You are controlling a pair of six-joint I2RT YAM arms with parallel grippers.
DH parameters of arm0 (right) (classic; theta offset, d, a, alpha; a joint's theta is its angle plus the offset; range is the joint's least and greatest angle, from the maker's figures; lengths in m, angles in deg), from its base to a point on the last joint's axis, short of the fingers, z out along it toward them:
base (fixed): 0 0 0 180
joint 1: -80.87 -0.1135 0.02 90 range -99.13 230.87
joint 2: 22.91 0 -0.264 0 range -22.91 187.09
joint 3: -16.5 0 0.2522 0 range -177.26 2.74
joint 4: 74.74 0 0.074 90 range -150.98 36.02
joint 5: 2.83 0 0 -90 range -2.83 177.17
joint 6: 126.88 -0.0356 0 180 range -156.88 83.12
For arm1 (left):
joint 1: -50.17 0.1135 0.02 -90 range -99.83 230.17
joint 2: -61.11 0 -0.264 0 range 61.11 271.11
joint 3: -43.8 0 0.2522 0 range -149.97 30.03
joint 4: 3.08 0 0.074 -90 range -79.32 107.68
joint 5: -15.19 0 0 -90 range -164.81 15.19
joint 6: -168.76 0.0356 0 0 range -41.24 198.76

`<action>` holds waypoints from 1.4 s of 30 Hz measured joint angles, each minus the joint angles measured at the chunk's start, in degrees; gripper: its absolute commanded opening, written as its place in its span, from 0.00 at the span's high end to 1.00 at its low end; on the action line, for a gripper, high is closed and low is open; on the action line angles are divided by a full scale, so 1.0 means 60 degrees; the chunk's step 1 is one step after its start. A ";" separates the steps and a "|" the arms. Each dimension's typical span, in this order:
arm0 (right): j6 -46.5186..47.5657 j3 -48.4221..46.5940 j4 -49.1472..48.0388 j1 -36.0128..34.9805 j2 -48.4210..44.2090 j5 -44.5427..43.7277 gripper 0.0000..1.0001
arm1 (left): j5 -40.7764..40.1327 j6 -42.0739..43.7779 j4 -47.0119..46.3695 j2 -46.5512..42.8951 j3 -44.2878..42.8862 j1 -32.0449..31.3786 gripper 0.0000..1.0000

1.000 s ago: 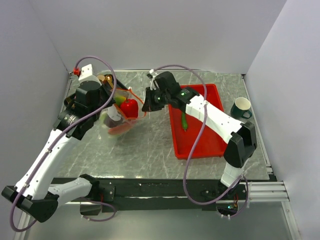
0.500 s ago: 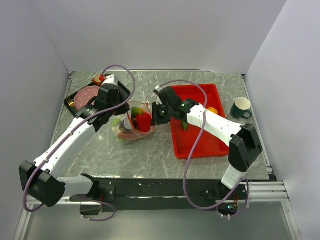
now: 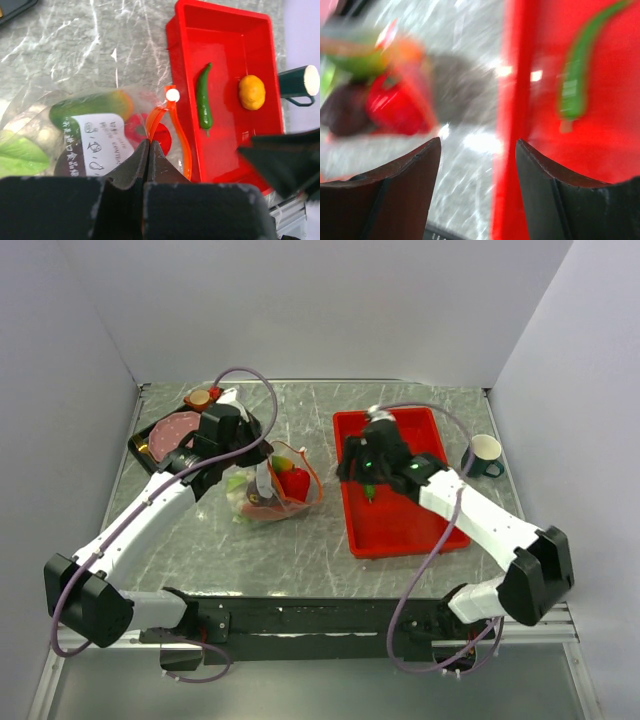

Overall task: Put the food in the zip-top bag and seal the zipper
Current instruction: Adjust the zipper food storage bag at the center of the board, then pick up the fake vegetable from the bin.

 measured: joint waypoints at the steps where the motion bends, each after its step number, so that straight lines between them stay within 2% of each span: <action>1: 0.0000 0.0102 -0.0051 0.0375 -0.0164 -0.0044 0.32 | 0.0051 0.0000 -0.0044 0.0000 0.0000 0.0000 0.99; 6: 0.0208 0.0503 -0.0186 0.1625 0.0055 -0.0124 0.34 | 0.0251 0.0000 -0.0109 0.0029 0.0000 0.0000 0.99; 18: 0.0973 0.0441 -0.0401 0.1916 0.2914 0.0393 0.34 | 0.0503 0.0004 -0.0219 0.0135 0.0000 0.0000 0.99; 19: 0.1020 0.0375 -0.0393 0.1927 0.3078 0.0390 0.35 | 0.0510 0.0004 -0.0222 0.0135 0.0000 0.0000 0.99; 20: 0.1075 0.0306 -0.0393 0.1938 0.3206 0.0390 0.42 | 0.0514 0.0004 -0.0219 0.0135 0.0000 0.0000 0.99; 21: 0.1115 0.0200 -0.0372 0.1942 0.3322 0.0364 0.44 | 0.0514 0.0007 -0.0219 0.0135 0.0000 0.0000 0.99; 22: 0.1180 0.0117 -0.0382 0.1942 0.3399 0.0357 0.44 | 0.0517 0.0004 -0.0222 0.0135 0.0000 0.0000 0.99; 24: 0.1220 -0.0022 -0.0419 0.1945 0.3515 0.0342 0.54 | 0.0521 0.0004 -0.0226 0.0135 0.0000 0.0000 0.99; 26: 0.1344 -0.0058 -0.0459 0.1945 0.3544 0.0324 0.58 | 0.0521 0.0004 -0.0222 0.0135 0.0000 0.0000 0.99; 34: 0.1483 -0.0069 -0.0433 0.2025 0.3708 0.0204 0.53 | 0.0528 0.0015 -0.0259 0.0193 0.0000 0.0000 0.99; 39: 0.1548 -0.0069 -0.0452 0.2036 0.3785 0.0215 0.55 | 0.0532 0.0040 -0.0280 0.0266 -0.0004 0.0000 0.99; 42: 0.1592 -0.0069 -0.0459 0.2040 0.3796 0.0215 0.59 | 0.0532 0.0040 -0.0277 0.0321 -0.0004 0.0000 0.99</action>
